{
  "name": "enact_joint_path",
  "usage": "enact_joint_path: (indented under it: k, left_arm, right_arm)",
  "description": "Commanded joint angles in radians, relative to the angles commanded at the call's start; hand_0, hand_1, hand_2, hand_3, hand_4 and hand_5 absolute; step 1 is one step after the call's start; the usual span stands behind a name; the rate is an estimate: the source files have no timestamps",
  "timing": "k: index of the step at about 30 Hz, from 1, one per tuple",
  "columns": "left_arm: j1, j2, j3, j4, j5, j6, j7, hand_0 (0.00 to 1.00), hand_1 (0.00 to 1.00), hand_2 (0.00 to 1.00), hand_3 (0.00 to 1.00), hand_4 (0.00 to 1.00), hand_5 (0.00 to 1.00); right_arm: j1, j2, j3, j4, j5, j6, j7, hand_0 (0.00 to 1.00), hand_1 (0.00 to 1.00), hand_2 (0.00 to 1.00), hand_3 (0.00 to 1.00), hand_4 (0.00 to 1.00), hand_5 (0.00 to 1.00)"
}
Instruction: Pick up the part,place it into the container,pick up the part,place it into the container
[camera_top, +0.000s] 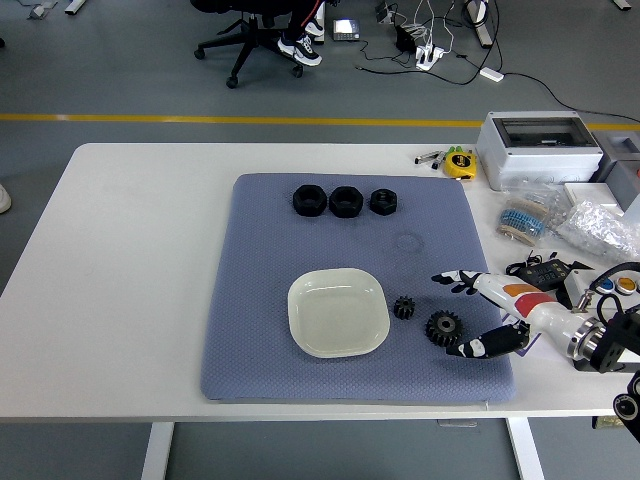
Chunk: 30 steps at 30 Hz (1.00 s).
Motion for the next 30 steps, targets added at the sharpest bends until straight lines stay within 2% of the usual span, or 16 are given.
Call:
enact_joint_path:
  k: [10, 11, 16, 17, 22, 23, 28, 29, 30]
  left_arm:
    - [0.002, 0.002, 0.005, 0.000, 0.006, 0.002, 0.002, 0.777, 0.816, 0.881, 0.665, 0.757, 0.633]
    - [0.002, 0.002, 0.003, 0.000, 0.008, 0.002, 0.003, 0.775, 0.812, 0.877, 0.664, 0.757, 0.634]
    - [0.006, 0.002, -0.001, 0.000, 0.015, 0.005, 0.004, 0.775, 0.812, 0.877, 0.664, 0.757, 0.634]
    - [0.007, 0.002, 0.006, 0.000, 0.010, 0.007, 0.003, 0.773, 0.810, 0.876, 0.662, 0.756, 0.634]
    - [0.011, 0.001, 0.020, 0.000, -0.001, 0.013, 0.002, 0.773, 0.810, 0.876, 0.662, 0.756, 0.634]
    - [0.011, 0.001, 0.021, 0.000, -0.001, 0.014, 0.001, 0.770, 0.808, 0.873, 0.661, 0.754, 0.634]
    - [0.013, 0.001, 0.027, 0.000, -0.004, 0.017, 0.000, 0.770, 0.808, 0.873, 0.661, 0.754, 0.634]
    - [0.014, 0.001, 0.032, 0.000, -0.007, 0.019, 0.000, 0.766, 0.804, 0.869, 0.656, 0.752, 0.633]
    - [0.014, 0.001, 0.037, 0.000, -0.011, 0.021, -0.001, 0.766, 0.804, 0.869, 0.656, 0.752, 0.633]
  right_arm:
    - [0.053, -0.007, -0.058, -0.026, -0.001, 0.010, -0.019, 0.765, 0.788, 0.857, 0.886, 0.948, 0.240]
    - [0.054, -0.007, -0.059, -0.028, 0.000, 0.009, -0.021, 0.725, 0.727, 0.806, 0.825, 0.937, 0.239]
    - [0.068, -0.010, -0.079, -0.044, 0.022, 0.004, -0.024, 0.725, 0.727, 0.806, 0.825, 0.937, 0.239]
    - [0.074, -0.010, -0.085, -0.051, 0.025, 0.005, -0.025, 0.680, 0.693, 0.766, 0.781, 0.917, 0.233]
    - [0.098, -0.012, -0.103, -0.080, 0.031, 0.000, -0.028, 0.680, 0.693, 0.766, 0.781, 0.917, 0.233]
    - [0.101, -0.013, -0.106, -0.083, 0.030, 0.000, -0.028, 0.621, 0.632, 0.711, 0.638, 0.834, 0.213]
    - [0.110, -0.008, -0.116, -0.111, 0.039, 0.000, -0.024, 0.621, 0.632, 0.711, 0.638, 0.834, 0.213]
    - [0.111, -0.005, -0.116, -0.118, 0.037, 0.001, -0.024, 0.559, 0.585, 0.610, 0.560, 0.750, 0.188]
    - [0.111, -0.003, -0.115, -0.123, 0.034, 0.001, -0.024, 0.559, 0.585, 0.610, 0.560, 0.750, 0.188]
